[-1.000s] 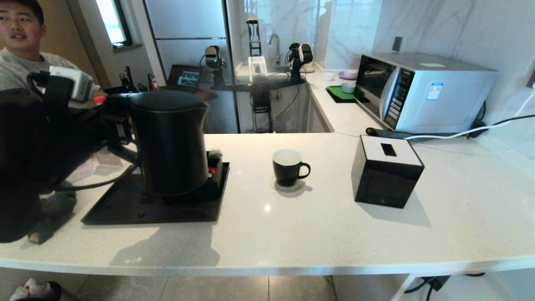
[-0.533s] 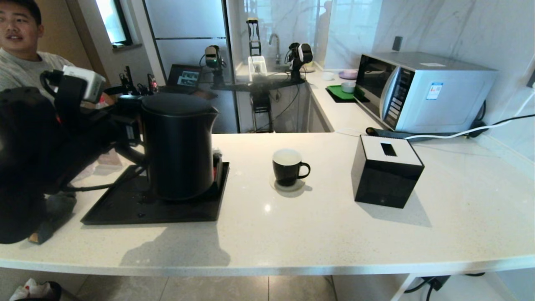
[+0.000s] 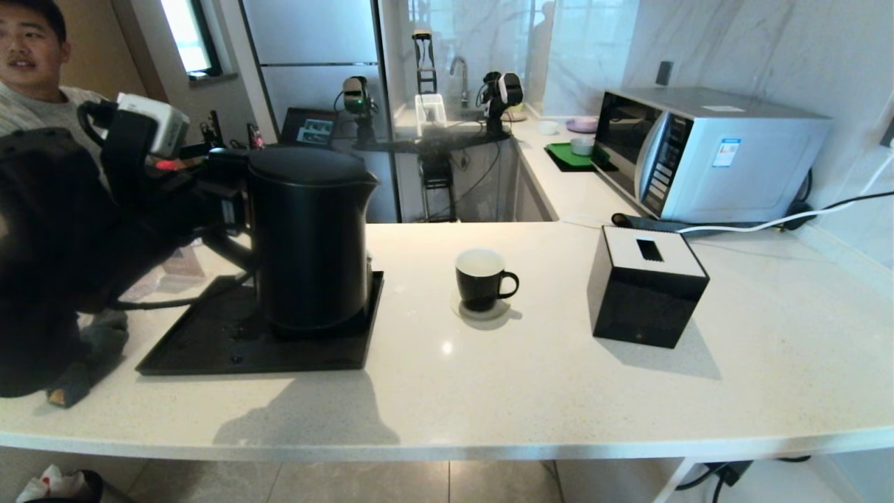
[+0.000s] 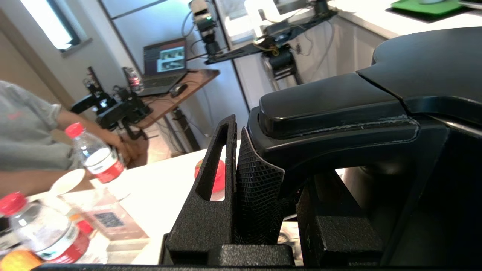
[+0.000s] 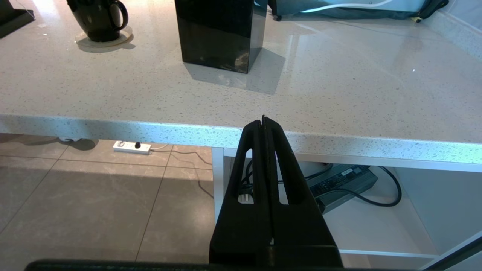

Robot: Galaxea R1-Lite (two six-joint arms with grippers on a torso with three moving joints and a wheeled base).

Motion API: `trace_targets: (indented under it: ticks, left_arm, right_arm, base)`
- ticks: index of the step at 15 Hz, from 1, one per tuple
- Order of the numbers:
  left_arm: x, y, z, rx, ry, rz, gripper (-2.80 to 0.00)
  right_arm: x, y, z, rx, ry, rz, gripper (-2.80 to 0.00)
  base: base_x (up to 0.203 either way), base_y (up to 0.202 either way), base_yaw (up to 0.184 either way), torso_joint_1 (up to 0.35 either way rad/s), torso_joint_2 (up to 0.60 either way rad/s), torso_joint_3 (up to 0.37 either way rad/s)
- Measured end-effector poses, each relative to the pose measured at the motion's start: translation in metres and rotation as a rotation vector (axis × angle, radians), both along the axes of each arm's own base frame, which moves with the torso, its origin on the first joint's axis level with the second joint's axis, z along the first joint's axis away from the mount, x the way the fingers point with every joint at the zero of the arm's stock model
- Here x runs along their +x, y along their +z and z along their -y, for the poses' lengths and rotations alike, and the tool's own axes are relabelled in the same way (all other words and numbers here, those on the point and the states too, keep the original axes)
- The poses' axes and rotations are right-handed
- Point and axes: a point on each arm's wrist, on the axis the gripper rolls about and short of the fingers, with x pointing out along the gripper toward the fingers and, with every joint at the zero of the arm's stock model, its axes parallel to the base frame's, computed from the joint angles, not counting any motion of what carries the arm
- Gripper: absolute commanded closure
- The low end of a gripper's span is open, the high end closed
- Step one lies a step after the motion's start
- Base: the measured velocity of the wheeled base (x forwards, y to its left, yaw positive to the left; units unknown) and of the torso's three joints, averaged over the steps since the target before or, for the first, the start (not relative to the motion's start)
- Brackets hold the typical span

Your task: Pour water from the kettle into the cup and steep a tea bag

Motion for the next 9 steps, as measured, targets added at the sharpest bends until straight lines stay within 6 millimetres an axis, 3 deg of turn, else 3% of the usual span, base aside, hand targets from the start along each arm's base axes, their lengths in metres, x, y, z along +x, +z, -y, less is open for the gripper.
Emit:
trace_targets:
  ticks: [9]
  left_arm:
    - [-0.005, 0.003, 0.014, -0.007, 0.006, 0.007, 0.00]
  right_arm:
    - [0.000, 0.000, 0.000, -0.001, 0.000, 0.000, 0.00]
  base:
    - [0.000, 0.000, 0.000, 0.000, 0.00, 0.000]
